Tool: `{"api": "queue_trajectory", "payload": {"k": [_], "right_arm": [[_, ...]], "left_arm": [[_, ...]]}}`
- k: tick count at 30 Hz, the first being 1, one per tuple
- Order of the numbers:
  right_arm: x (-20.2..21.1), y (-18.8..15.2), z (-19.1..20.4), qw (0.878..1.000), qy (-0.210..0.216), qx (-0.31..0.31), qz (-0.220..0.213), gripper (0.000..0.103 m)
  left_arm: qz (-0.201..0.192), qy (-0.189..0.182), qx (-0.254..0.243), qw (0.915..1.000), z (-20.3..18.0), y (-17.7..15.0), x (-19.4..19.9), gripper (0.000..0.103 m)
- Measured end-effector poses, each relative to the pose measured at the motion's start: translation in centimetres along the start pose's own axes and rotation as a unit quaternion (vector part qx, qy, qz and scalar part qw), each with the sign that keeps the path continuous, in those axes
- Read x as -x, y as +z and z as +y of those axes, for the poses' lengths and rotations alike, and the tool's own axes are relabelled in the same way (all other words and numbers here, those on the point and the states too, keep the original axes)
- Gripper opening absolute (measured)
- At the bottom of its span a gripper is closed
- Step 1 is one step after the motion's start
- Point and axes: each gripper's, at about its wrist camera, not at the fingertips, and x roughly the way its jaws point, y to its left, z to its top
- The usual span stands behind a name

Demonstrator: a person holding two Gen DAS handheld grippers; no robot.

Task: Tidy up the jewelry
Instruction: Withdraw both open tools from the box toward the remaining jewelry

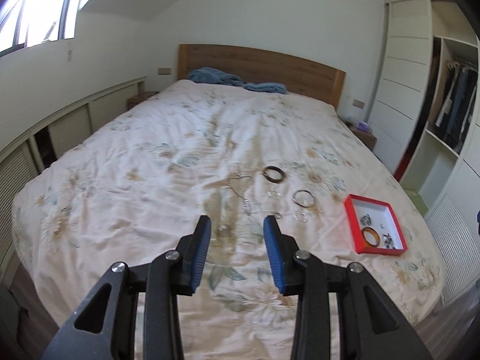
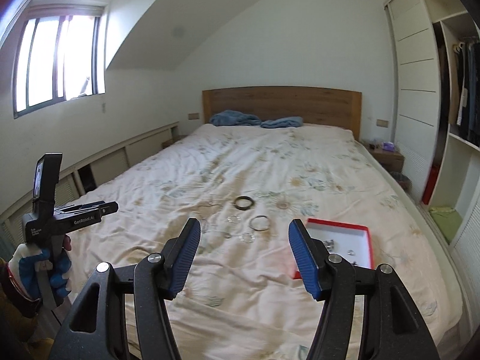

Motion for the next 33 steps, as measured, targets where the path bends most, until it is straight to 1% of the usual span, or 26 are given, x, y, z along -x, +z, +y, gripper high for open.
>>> {"api": "queue_trajectory", "payload": {"k": [4,9,13,18,20,22,24,27,31,33], "right_arm": [[-0.6,-0.5,1.5,1.000,0.011,0.008,0.006,0.061],[-0.8,-1.1,2.3,1.000,0.018,0.018,0.009,0.061],[-1.5,-1.4,2.1,1.000,0.017,0.013,0.014,0.061],[-2.4,-1.9,1.4,1.000,0.018,0.001,0.015,0.061],[-3.0,-2.4,1.1,1.000,0.016,-0.005,0.021,0.061],[-4.2,-2.9,0.5,0.999,0.013,-0.012,0.032,0.060],[-5.2,-3.2,0.0,0.999,0.012,-0.017,0.039,0.056],[-7.4,-3.7,-0.7,0.998,0.013,-0.022,0.056,0.054],[-11.5,-4.4,-1.5,0.996,0.016,-0.026,0.088,0.051],[-14.4,-4.6,-1.9,0.993,0.020,-0.025,0.112,0.050]], "left_arm": [[-0.001,0.008,0.023,0.9997,1.8,-0.6,0.5,0.035],[0.015,0.005,0.029,0.9995,2.0,-1.1,-0.2,0.035],[0.022,-0.002,0.021,0.9995,1.3,-1.2,-0.9,0.035],[0.022,0.005,0.011,0.9997,0.6,-2.0,-1.9,0.035],[0.029,0.007,0.003,0.9995,0.2,-2.6,-2.9,0.035],[0.039,0.000,0.001,0.9993,0.0,-2.9,-3.9,0.035],[0.047,-0.013,0.001,0.9988,-0.4,-3.1,-5.2,0.035],[0.058,-0.029,-0.008,0.9979,-1.3,-3.2,-7.1,0.035],[0.077,-0.054,-0.019,0.9954,-2.3,-3.4,-10.2,0.035],[0.089,-0.063,-0.022,0.9938,-2.9,-3.4,-12.3,0.035]]}}
